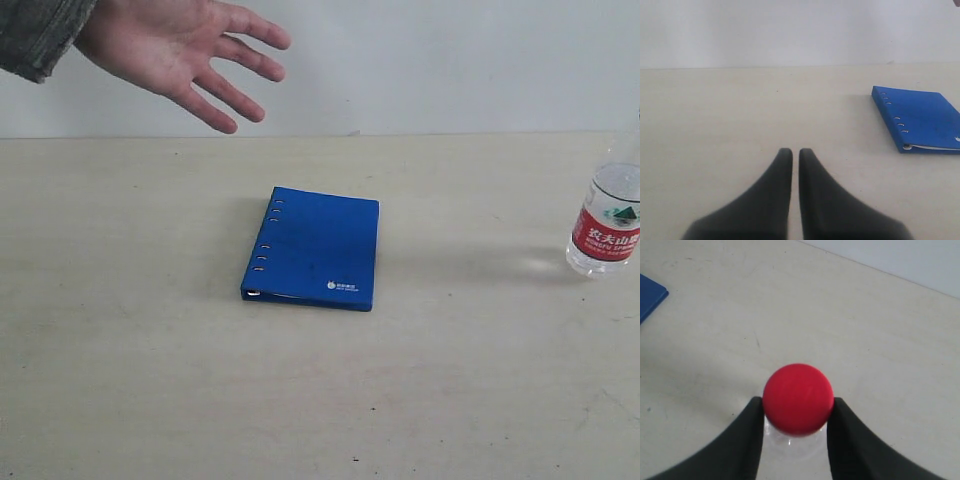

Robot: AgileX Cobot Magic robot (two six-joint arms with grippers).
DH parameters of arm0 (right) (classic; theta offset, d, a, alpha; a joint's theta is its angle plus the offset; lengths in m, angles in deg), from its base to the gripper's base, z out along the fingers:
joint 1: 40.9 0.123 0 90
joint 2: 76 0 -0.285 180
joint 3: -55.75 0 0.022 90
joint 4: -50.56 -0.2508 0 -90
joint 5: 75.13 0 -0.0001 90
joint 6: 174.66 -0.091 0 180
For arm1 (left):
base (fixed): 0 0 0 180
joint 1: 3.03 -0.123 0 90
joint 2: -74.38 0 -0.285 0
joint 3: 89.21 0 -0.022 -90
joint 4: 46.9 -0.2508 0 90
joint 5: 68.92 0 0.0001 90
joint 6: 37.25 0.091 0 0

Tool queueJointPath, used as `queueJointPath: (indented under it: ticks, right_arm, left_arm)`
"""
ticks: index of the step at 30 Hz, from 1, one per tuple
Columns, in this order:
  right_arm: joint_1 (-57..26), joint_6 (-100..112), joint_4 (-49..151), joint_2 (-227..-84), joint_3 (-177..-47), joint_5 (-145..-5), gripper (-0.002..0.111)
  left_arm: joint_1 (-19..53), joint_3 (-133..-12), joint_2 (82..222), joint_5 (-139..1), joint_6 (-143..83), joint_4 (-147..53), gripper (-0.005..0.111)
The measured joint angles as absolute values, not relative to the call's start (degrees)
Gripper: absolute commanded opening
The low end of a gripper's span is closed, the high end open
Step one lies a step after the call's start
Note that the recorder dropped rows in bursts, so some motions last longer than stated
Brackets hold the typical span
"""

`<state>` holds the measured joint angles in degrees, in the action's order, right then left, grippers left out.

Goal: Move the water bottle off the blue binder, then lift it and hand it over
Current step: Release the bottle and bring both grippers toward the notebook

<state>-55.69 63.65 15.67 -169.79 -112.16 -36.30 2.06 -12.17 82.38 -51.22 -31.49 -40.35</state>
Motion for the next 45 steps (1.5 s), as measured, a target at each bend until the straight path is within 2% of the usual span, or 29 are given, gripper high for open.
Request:
queueJointPath:
  ticks: [3, 11, 17, 25, 40, 45]
  right_arm:
    - [-55.69, 63.65, 15.67, -170.69, -112.1, -36.43, 0.003]
    - [-55.69, 63.41, 15.67, -170.68, -112.1, -36.62, 0.042]
    - [-55.69, 63.1, 15.67, -170.9, -112.1, -37.7, 0.055]
    - [-55.69, 62.8, 15.44, -169.61, -112.1, -41.51, 0.056]
    - [-55.57, 64.01, 13.82, -156.35, -112.1, -48.95, 0.056]
    - [-51.43, 64.22, 11.31, -152.39, -112.1, -48.36, 0.056]
  left_arm:
    - [2.06, -12.17, 82.38, -51.22, -31.49, -40.35, 0.004]
    - [2.06, -12.17, 82.38, -51.22, -31.49, -40.35, 0.004]
    - [2.06, -12.17, 82.38, -51.22, -31.49, -40.35, 0.004]
    - [2.06, -12.17, 82.38, -51.22, -31.49, -40.35, 0.004]
    - [2.06, -12.17, 82.38, -51.22, -31.49, -40.35, 0.004]
    - [2.06, -12.17, 82.38, -51.22, -31.49, -40.35, 0.004]
